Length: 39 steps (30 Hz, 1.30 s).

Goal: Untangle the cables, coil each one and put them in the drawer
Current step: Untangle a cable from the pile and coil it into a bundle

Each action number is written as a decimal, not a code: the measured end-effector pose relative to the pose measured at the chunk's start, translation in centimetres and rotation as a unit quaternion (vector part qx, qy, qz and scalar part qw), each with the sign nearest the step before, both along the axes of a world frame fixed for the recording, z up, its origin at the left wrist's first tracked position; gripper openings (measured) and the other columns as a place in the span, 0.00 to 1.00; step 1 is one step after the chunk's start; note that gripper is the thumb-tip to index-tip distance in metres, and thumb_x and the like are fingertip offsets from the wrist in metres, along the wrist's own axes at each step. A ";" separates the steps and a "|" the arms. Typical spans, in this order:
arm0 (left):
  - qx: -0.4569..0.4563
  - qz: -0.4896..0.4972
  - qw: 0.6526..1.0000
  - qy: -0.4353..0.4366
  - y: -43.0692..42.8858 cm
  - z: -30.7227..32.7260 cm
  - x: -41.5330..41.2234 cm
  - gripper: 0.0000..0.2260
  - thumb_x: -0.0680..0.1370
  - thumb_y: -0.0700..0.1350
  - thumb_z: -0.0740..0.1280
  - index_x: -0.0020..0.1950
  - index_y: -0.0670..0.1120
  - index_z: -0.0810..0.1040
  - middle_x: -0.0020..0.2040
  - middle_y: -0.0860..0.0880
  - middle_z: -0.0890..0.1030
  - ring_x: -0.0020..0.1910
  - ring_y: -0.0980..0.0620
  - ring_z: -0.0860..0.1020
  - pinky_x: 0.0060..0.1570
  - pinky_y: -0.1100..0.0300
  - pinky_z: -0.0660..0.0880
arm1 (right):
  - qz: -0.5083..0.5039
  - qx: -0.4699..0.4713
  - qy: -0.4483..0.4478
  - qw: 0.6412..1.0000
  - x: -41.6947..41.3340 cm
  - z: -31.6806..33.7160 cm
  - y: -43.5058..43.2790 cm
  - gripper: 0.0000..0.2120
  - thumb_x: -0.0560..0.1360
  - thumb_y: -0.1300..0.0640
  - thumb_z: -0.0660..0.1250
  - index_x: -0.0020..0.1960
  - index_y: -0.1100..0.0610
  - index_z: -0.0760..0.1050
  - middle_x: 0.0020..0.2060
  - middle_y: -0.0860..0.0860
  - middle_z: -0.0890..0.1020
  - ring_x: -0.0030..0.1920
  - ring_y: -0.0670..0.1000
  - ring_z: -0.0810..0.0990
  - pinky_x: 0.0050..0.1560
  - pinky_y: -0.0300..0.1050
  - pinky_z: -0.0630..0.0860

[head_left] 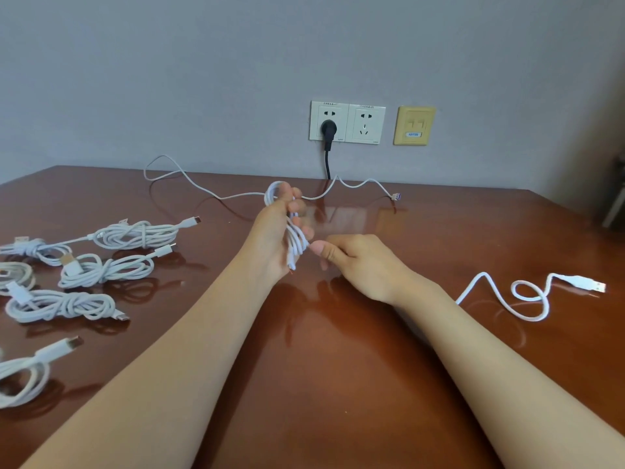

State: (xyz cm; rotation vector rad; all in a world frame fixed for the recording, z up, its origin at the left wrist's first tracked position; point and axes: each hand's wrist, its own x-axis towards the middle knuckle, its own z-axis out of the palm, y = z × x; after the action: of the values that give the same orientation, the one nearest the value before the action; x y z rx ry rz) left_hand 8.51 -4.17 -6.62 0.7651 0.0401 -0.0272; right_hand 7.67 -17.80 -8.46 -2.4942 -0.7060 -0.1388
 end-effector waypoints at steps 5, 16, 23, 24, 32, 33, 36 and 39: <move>0.025 0.033 0.999 0.009 1.7 0.1 0.3 0.14 0.82 0.52 0.54 0.38 0.49 0.67 0.19 0.55 0.65 0.15 0.61 0.61 0.16 0.71 0.58 | -0.015 0.007 -0.026 1.000 0.5 0.0 -1.1 0.14 0.80 0.48 0.55 0.40 0.51 0.72 0.33 0.44 0.72 0.38 0.50 0.72 0.42 0.44 0.67; 0.319 0.098 0.943 -0.019 0.3 -1.0 0.3 0.14 0.82 0.50 0.58 0.38 0.47 0.72 0.19 0.57 0.67 0.19 0.58 0.66 0.29 0.62 0.65 | 0.057 -0.027 -0.213 0.975 -0.6 1.0 0.2 0.12 0.78 0.52 0.61 0.50 0.59 0.78 0.39 0.47 0.69 0.47 0.54 0.71 0.41 0.42 0.61; 0.477 0.088 0.872 -0.055 -0.6 -0.7 -0.5 0.16 0.81 0.46 0.57 0.33 0.47 0.72 0.19 0.54 0.72 0.21 0.56 0.72 0.31 0.60 0.73 | 0.068 0.096 -0.122 0.986 -0.9 1.2 0.0 0.10 0.70 0.56 0.72 0.42 0.52 0.69 0.34 0.40 0.76 0.35 0.40 0.70 0.37 0.36 0.64; 0.500 0.069 0.862 -0.052 -0.7 -0.8 -0.7 0.15 0.81 0.46 0.57 0.35 0.47 0.74 0.22 0.52 0.74 0.21 0.54 0.74 0.29 0.60 0.75 | 0.070 0.102 -0.111 0.986 -1.1 1.3 0.0 0.15 0.69 0.56 0.73 0.40 0.49 0.64 0.33 0.40 0.76 0.34 0.41 0.69 0.35 0.36 0.63; 0.529 -0.038 0.847 -0.044 -1.2 -0.8 -1.2 0.29 0.76 0.66 0.42 0.33 0.48 0.71 0.17 0.53 0.68 0.15 0.57 0.66 0.19 0.70 0.63 | 0.060 0.182 -0.062 0.980 -0.4 1.2 -0.1 0.17 0.71 0.64 0.70 0.39 0.51 0.62 0.29 0.43 0.71 0.31 0.42 0.67 0.33 0.34 0.63; 0.523 -0.057 0.849 -0.045 -1.3 -0.8 -1.2 0.28 0.75 0.66 0.43 0.33 0.49 0.71 0.18 0.54 0.68 0.16 0.57 0.64 0.19 0.70 0.61 | 0.050 0.194 -0.055 0.978 -0.1 1.2 -0.2 0.16 0.72 0.66 0.67 0.39 0.51 0.63 0.30 0.44 0.70 0.31 0.41 0.67 0.33 0.32 0.64; 0.555 -0.112 0.822 -0.062 -1.3 -1.1 -1.2 0.20 0.77 0.63 0.54 0.40 0.49 0.73 0.17 0.56 0.67 0.17 0.57 0.64 0.20 0.69 0.61 | 0.031 0.214 -0.002 0.976 0.4 1.3 -1.3 0.16 0.72 0.72 0.61 0.39 0.51 0.66 0.33 0.46 0.70 0.28 0.41 0.66 0.29 0.29 0.63; 0.567 -0.142 0.807 -0.089 -1.0 -1.0 -1.2 0.13 0.75 0.57 0.66 0.41 0.47 0.70 0.19 0.57 0.66 0.18 0.57 0.65 0.21 0.68 0.62 | 0.031 0.240 0.062 0.968 0.6 1.4 -1.9 0.15 0.72 0.72 0.62 0.38 0.53 0.68 0.28 0.42 0.71 0.23 0.41 0.65 0.24 0.34 0.64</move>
State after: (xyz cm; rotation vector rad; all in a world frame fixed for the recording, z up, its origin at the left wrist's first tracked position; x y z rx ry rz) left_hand 7.26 -5.13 -7.60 1.9781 -0.2676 -0.2326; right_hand 8.28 -19.65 -7.10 -1.9977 -0.6131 -0.1136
